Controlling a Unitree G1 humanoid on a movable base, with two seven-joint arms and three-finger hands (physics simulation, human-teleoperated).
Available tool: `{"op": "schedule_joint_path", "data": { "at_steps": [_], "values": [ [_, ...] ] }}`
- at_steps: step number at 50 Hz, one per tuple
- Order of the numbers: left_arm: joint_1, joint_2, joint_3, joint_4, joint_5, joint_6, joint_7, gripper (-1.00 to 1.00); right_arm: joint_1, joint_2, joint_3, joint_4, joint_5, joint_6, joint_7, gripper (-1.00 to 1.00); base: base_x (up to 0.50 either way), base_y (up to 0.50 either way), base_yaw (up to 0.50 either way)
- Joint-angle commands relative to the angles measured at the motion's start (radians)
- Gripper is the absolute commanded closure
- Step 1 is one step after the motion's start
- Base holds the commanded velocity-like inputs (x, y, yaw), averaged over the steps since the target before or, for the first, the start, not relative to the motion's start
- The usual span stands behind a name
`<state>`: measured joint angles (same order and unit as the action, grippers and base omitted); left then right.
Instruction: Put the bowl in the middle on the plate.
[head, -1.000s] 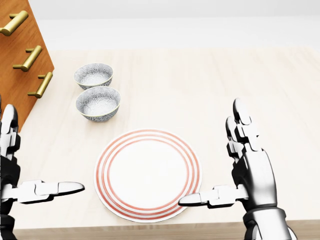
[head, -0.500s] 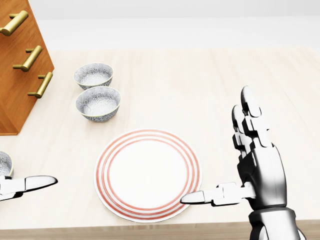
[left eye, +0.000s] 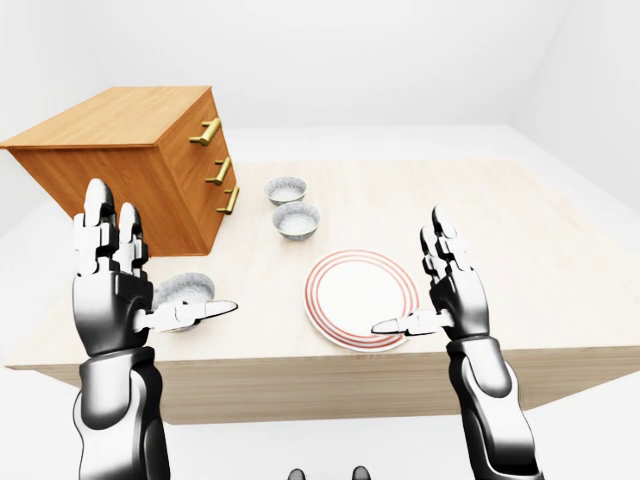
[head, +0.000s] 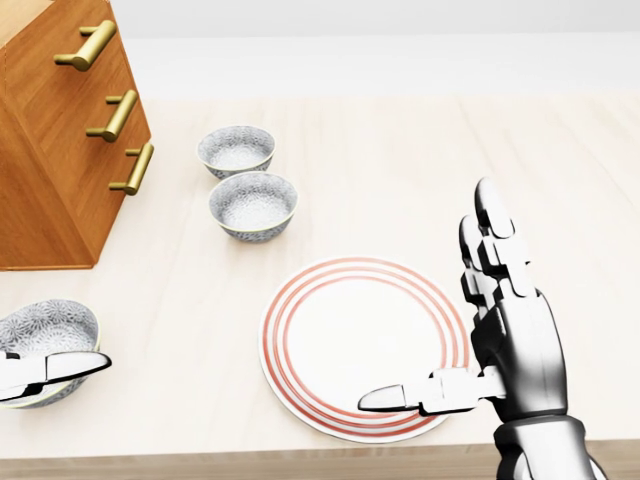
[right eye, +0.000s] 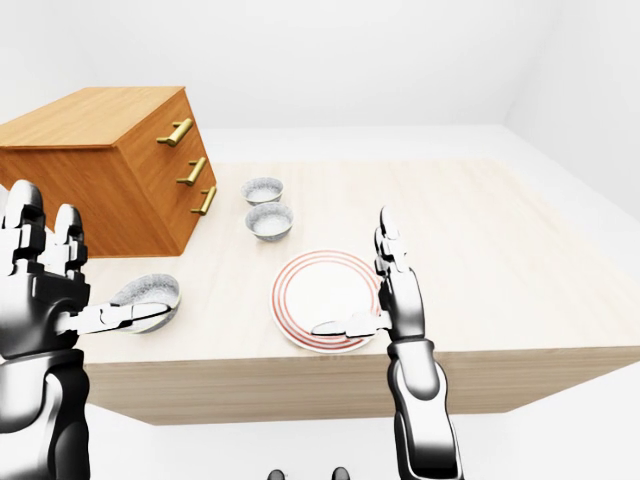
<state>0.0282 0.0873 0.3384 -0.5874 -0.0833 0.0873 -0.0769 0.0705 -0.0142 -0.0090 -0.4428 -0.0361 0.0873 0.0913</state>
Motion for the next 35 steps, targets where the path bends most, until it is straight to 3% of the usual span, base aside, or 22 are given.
{"op": "schedule_joint_path", "data": {
  "at_steps": [1,22,35],
  "values": [
    [0.001,0.0,-0.002,0.007,-0.001,0.0,-0.001,-1.0,0.001,0.001,0.003,0.004,-0.001,0.0,0.003,-1.0,0.0,0.46,0.0],
    [0.005,-0.002,-0.004,0.004,0.002,0.0,-0.003,-1.0,0.007,0.002,0.007,0.008,0.007,0.0,0.01,-1.0,0.0,0.46,0.0],
    [0.003,-0.002,-0.004,-0.001,0.003,0.0,-0.001,-1.0,0.0,0.001,0.002,0.024,0.017,0.0,0.011,-1.0,0.0,0.11,0.0]
  ]
}}
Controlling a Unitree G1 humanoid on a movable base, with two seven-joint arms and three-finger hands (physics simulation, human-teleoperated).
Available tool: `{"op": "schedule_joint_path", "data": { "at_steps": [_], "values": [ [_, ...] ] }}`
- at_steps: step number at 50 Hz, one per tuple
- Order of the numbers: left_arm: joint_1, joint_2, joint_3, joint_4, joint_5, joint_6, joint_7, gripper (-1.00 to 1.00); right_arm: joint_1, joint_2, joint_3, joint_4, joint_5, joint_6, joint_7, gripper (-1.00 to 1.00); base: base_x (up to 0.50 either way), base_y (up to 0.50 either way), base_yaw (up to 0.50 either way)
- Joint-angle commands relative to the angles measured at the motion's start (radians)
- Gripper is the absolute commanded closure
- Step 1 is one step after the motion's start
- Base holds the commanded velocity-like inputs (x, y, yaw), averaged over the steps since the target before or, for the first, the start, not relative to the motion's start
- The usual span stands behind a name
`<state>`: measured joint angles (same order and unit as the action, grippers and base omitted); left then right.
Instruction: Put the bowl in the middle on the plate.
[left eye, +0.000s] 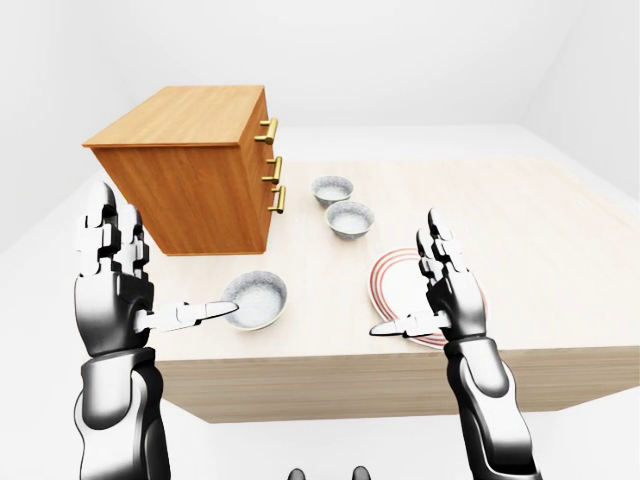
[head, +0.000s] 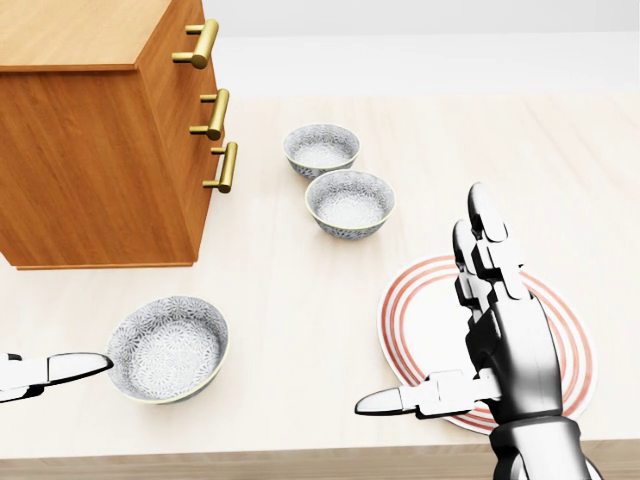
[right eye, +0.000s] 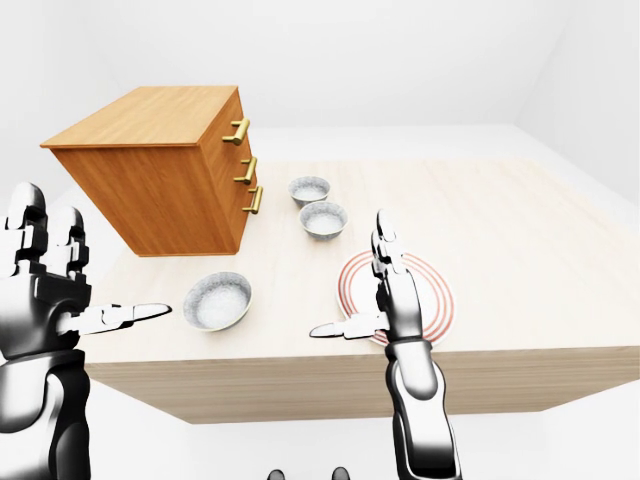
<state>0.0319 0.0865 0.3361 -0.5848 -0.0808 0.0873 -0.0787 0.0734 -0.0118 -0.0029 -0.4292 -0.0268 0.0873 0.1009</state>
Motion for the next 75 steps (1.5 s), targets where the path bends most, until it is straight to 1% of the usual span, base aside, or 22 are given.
{"op": "schedule_joint_path", "data": {
  "at_steps": [1,10,19,48,64,68,69,75],
  "values": [
    [-0.002,-0.001,-0.002,-0.002,0.002,0.0,0.001,-1.0,-0.002,-0.001,-0.003,0.004,0.009,0.0,0.002,-1.0,0.0,0.0,0.0],
    [-0.004,0.001,0.0,0.006,0.0,0.0,0.0,-1.0,0.003,-0.001,-0.001,-0.007,0.014,0.0,0.005,-1.0,0.0,0.0,0.0],
    [-0.005,0.003,0.002,0.002,-0.004,0.0,0.0,-1.0,0.002,-0.001,0.0,0.0,0.016,0.0,0.006,-1.0,0.21,-0.02,0.0],
    [-0.003,0.001,-0.002,0.004,0.0,0.0,-0.001,-1.0,0.001,0.0,0.002,0.004,0.012,0.0,0.003,-1.0,0.38,-0.08,0.0],
    [-0.003,0.0,-0.006,0.008,0.002,0.0,0.001,-1.0,0.01,-0.001,0.011,-0.044,0.003,0.0,0.007,-1.0,0.0,0.0,0.0],
    [-0.002,-0.001,-0.009,0.01,0.002,0.0,0.001,-1.0,0.005,-0.006,0.011,-0.089,-0.014,0.0,0.01,-1.0,0.0,0.0,0.0],
    [-0.002,-0.001,-0.007,0.011,0.001,0.0,0.001,-1.0,-0.016,-0.018,0.029,-0.088,-0.063,0.0,0.011,-1.0,0.0,0.0,0.0],
    [-0.002,-0.001,-0.011,0.016,0.005,0.0,0.002,-1.0,-0.06,-0.017,0.038,-0.046,-0.145,0.0,0.03,-1.0,0.0,0.0,0.0]
  ]
}}
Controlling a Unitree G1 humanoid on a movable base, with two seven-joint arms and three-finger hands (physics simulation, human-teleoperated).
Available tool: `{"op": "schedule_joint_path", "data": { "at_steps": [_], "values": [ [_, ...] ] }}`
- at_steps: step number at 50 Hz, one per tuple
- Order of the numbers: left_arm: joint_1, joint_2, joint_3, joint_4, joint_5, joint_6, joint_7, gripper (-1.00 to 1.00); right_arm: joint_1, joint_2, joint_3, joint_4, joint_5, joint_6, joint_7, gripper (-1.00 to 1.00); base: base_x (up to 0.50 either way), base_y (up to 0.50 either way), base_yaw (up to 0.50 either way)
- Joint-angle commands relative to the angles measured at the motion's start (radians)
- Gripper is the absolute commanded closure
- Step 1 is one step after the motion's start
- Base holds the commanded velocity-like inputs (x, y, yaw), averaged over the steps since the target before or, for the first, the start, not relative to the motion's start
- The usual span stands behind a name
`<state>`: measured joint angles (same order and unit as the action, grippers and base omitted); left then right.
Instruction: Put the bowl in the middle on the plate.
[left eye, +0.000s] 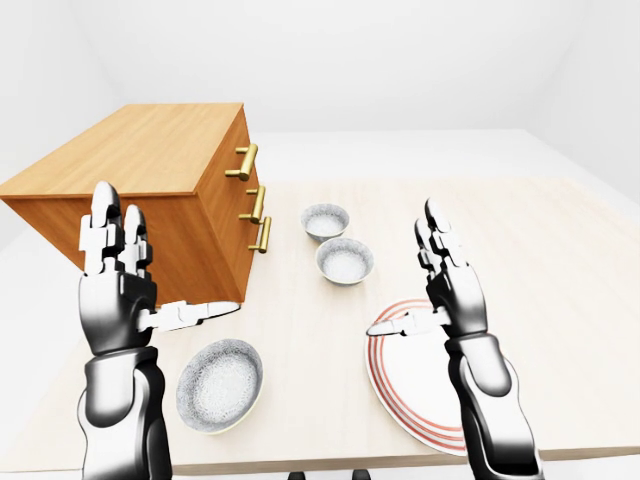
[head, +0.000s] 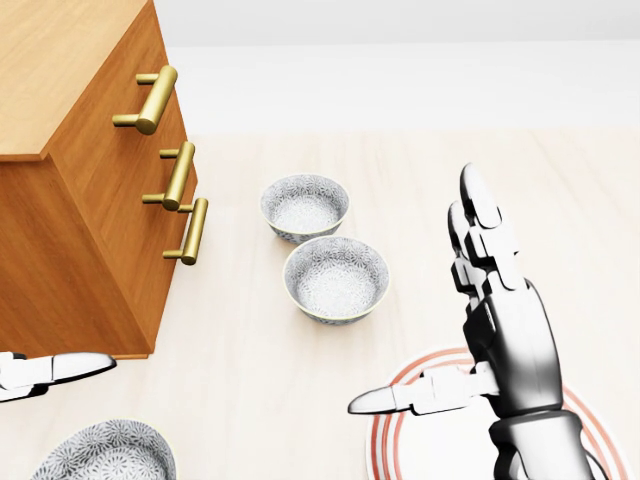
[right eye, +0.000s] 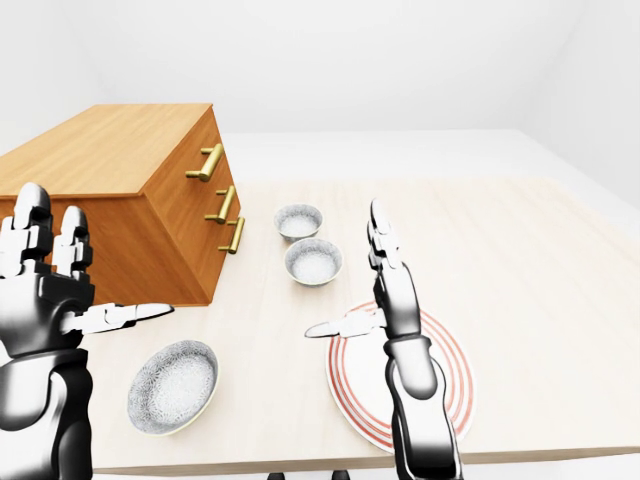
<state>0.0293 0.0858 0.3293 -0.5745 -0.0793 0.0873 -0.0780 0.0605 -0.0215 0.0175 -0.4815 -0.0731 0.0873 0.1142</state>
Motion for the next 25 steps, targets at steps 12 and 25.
{"op": "schedule_joint_path", "data": {
  "at_steps": [12,25],
  "values": [
    [-0.002,0.001,-0.007,0.019,0.01,0.0,0.003,-1.0,-0.184,-0.012,0.026,0.073,-0.263,0.0,0.089,-1.0,0.0,0.0,0.0],
    [-0.004,0.001,-0.011,0.026,0.01,0.0,0.004,-1.0,-0.254,-0.022,0.035,0.101,-0.346,0.0,0.135,-1.0,0.0,0.0,0.0]
  ]
}}
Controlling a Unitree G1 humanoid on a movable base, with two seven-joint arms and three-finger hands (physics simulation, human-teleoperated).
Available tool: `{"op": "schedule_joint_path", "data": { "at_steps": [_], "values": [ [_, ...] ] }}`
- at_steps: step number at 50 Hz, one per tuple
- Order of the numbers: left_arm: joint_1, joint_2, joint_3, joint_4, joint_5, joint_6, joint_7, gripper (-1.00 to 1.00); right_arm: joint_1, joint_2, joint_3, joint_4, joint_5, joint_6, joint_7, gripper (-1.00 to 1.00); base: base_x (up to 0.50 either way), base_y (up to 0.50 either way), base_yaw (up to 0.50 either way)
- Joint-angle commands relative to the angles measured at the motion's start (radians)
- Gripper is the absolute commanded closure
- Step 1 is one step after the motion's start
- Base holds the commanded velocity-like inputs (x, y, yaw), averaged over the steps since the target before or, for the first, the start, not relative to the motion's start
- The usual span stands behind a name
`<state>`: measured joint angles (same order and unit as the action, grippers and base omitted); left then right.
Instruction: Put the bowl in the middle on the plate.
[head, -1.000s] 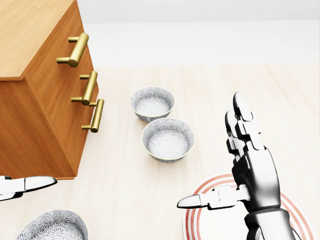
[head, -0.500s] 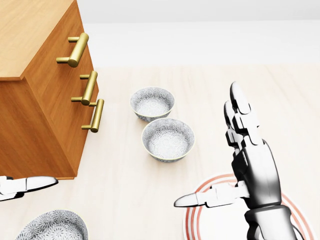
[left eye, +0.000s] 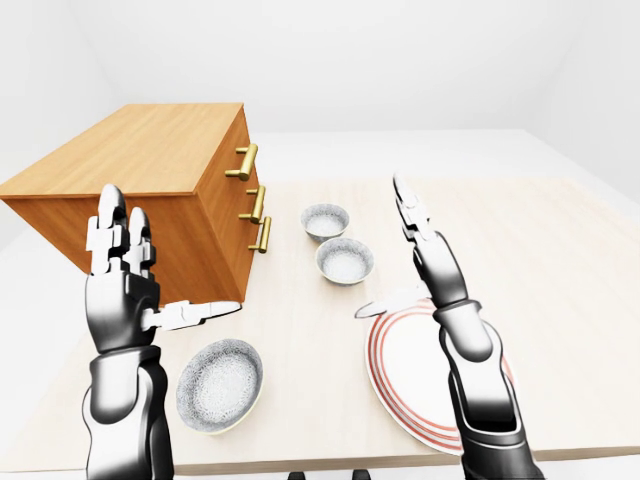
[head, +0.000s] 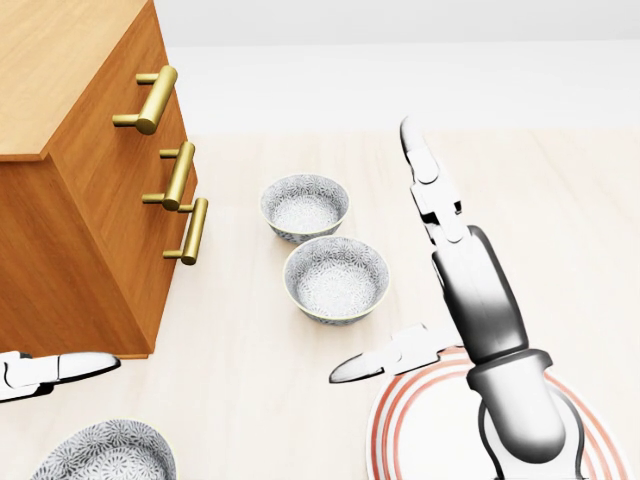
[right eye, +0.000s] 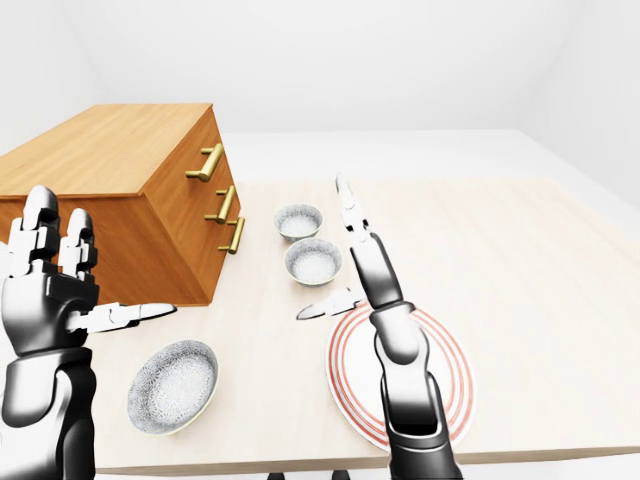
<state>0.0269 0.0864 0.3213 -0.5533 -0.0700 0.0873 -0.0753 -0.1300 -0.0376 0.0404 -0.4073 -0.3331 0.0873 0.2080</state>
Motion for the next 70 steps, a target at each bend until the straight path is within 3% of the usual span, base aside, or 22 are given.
{"op": "schedule_joint_path", "data": {
  "at_steps": [1,31,47,70],
  "values": [
    [-0.001,0.0,-0.003,0.005,0.001,0.0,0.001,-1.0,-0.066,-0.005,0.012,0.032,-0.094,0.0,0.046,-1.0,0.0,0.0,0.0],
    [0.001,0.0,-0.005,0.013,0.003,0.0,-0.002,-1.0,-0.147,-0.005,0.037,0.182,-0.473,0.0,0.153,-1.0,0.0,0.0,0.0],
    [-0.001,0.0,-0.011,0.023,0.007,0.0,-0.001,-1.0,-0.301,-0.031,0.012,0.501,-0.525,0.0,0.083,-1.0,0.0,0.0,0.0],
    [0.002,-0.003,-0.013,0.021,0.008,0.0,0.0,-1.0,-0.382,-0.017,0.034,0.712,-0.578,0.0,0.038,-1.0,0.0,0.0,0.0]
  ]
}}
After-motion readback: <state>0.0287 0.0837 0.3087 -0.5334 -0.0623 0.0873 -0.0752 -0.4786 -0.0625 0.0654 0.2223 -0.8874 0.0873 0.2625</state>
